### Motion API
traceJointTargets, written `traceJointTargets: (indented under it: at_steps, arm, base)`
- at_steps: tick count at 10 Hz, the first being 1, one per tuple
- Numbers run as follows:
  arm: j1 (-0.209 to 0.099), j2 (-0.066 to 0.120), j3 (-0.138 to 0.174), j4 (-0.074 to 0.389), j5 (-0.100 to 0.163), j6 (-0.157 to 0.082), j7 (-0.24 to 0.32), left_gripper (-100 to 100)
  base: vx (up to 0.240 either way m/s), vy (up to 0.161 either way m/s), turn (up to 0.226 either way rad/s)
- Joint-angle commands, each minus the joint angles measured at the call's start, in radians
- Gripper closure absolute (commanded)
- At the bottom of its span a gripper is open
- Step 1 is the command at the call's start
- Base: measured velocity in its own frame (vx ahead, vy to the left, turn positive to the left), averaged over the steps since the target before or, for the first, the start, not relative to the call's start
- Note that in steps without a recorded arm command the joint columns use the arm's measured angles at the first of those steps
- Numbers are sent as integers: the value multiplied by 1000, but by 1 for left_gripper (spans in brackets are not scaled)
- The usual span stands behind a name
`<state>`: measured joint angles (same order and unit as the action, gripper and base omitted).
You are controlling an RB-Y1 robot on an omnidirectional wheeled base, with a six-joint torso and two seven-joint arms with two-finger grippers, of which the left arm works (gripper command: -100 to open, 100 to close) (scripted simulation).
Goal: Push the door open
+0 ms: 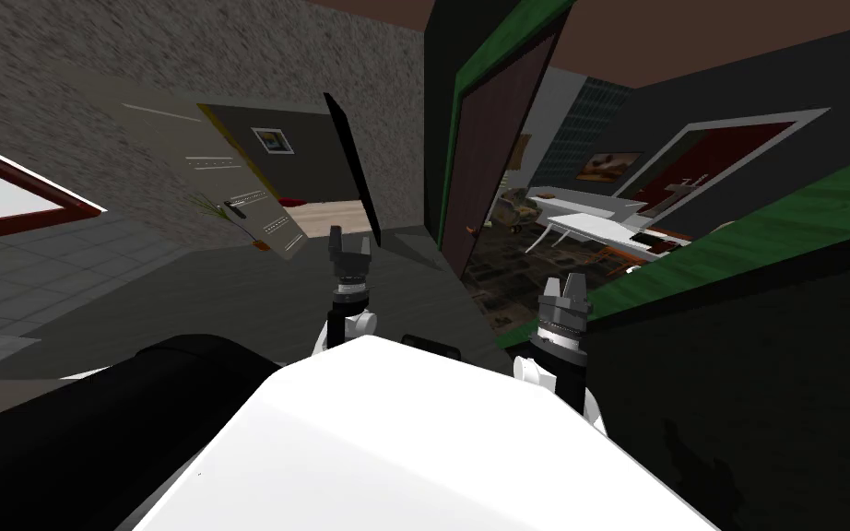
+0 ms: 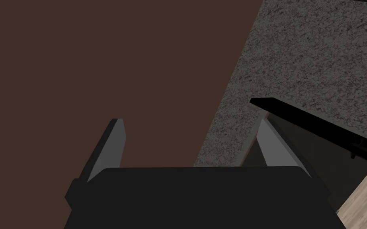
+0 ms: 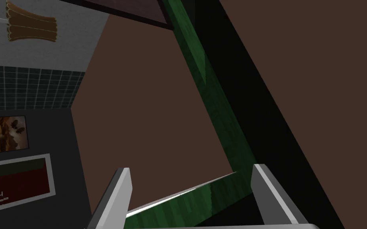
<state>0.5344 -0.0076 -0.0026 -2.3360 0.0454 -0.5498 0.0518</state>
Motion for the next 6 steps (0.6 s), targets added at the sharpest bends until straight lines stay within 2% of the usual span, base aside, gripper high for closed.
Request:
traceJointTargets:
  at_steps: [1,4,6]
  arm:
    - [-12,14,-11,30,4,-4,-4,-100]
    - [-31,32,-28,80,11,-11,-10,-100]
    - [-50,47,-46,129,18,-18,-17,-100]
  base:
    - [136,69,-84]
    - [139,6,-77]
    - [153,28,-97]
